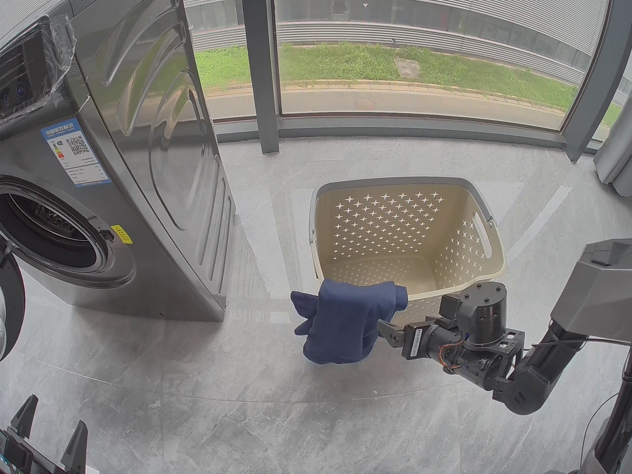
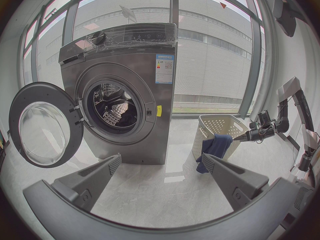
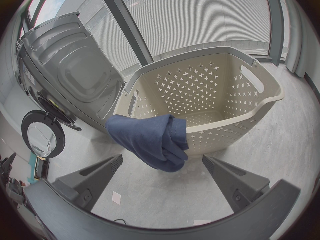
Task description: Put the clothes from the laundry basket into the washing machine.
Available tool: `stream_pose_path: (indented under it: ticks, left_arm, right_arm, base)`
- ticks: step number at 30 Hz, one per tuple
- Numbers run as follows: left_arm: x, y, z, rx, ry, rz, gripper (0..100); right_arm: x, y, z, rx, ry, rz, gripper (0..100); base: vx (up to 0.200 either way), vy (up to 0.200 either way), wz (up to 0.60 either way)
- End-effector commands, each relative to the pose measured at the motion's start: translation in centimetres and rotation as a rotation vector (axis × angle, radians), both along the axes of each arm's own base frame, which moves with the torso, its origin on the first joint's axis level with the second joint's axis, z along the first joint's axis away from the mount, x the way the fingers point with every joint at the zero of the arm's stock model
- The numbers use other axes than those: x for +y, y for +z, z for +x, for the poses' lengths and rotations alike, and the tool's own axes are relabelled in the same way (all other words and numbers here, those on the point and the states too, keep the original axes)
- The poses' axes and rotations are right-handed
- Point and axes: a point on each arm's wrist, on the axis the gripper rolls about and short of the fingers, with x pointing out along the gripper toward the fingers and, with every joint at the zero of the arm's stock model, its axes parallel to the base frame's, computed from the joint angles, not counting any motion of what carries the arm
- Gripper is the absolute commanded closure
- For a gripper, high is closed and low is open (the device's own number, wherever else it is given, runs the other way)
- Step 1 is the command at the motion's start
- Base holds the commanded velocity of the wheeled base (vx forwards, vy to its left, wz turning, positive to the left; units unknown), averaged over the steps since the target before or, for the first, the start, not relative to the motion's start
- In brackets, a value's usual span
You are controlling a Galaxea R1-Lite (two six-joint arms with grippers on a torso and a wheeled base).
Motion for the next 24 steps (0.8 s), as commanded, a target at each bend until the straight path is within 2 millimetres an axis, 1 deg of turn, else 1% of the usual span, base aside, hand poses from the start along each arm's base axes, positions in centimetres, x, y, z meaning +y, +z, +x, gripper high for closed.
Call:
stream_pose_path:
  ticks: [1,7,16,19,24]
  left_arm:
    - [0.0,-0.5,0.0,0.000,0.001,-0.001,0]
    - [0.0,-0.5,0.0,0.000,0.001,-0.002,0]
    - [0.0,-0.5,0.0,0.000,0.001,-0.002,0]
    - [0.0,-0.5,0.0,0.000,0.001,-0.002,0]
    - [0.0,-0.5,0.0,0.000,0.001,-0.002,0]
  right_arm:
    - [1.2,-2.6,1.2,0.017,0.008,-0.014,0]
    - [2.4,-3.5,2.9,-0.019,0.010,0.007,0]
    - [3.5,-4.8,4.8,-0.045,0.011,0.003,0]
    - [3.7,-5.0,5.8,-0.070,0.015,-0.007,0]
    - [4.1,-4.9,6.2,-0.095,0.027,-0.020,0]
  base:
    - [0.000,0.000,0.00]
    - [0.000,0.000,0.00]
    - [0.000,0.000,0.00]
    - [0.000,0.000,0.00]
    - [0.000,0.000,0.00]
